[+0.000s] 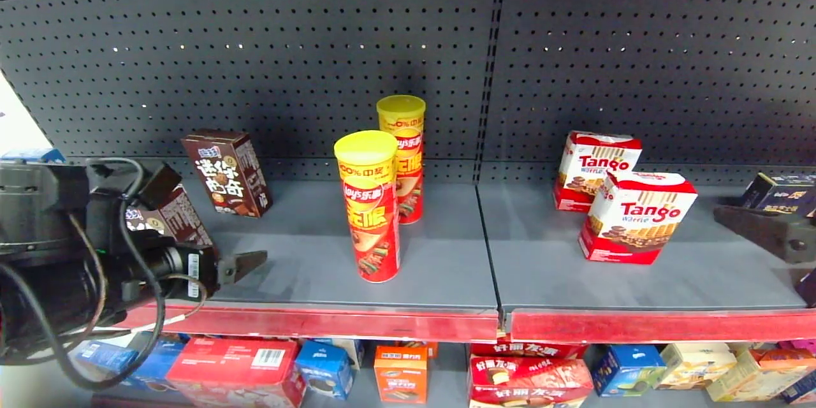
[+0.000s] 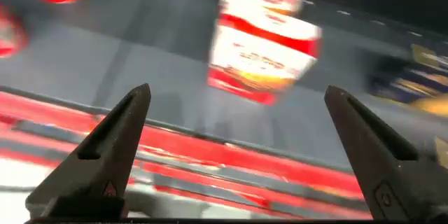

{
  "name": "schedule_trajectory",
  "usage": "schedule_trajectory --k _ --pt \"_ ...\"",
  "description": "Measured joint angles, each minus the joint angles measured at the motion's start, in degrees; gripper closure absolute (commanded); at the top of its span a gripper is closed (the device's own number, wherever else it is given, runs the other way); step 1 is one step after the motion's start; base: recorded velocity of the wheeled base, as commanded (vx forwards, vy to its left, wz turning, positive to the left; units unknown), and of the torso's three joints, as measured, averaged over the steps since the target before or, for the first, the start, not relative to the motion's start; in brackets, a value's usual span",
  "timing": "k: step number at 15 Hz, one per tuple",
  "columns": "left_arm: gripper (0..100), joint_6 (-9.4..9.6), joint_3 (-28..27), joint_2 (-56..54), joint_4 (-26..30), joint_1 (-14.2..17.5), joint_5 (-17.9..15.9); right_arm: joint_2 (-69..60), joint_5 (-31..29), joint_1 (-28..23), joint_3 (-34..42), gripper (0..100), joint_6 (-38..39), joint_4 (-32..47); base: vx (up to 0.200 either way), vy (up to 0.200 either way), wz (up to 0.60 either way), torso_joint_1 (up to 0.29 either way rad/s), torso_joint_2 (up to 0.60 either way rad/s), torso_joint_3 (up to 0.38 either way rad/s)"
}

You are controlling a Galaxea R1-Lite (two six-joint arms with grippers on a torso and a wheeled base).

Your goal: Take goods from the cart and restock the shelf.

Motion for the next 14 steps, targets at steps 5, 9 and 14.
schedule_trajectory --k 5,9,14 --pt "0 0.0 -6.3 9.8 -2.5 -5.2 0.2 -6.9 -6.9 -0.5 -0.4 0 -0.1 1.4 0.0 0.0 0.0 0.0 0.0 0.0" --pt "0 0.04 -7.7 13.4 -3.6 -5.5 0.2 -8.4 -8.5 -0.5 -1.5 0 -0.2 1.4 0.0 0.0 0.0 0.0 0.0 0.0" --pt "0 0.06 -11.4 17.0 -3.7 -6.6 0.3 -9.0 -9.7 -0.5 -1.3 0 -0.2 1.3 0.0 0.0 0.0 0.0 0.0 0.0"
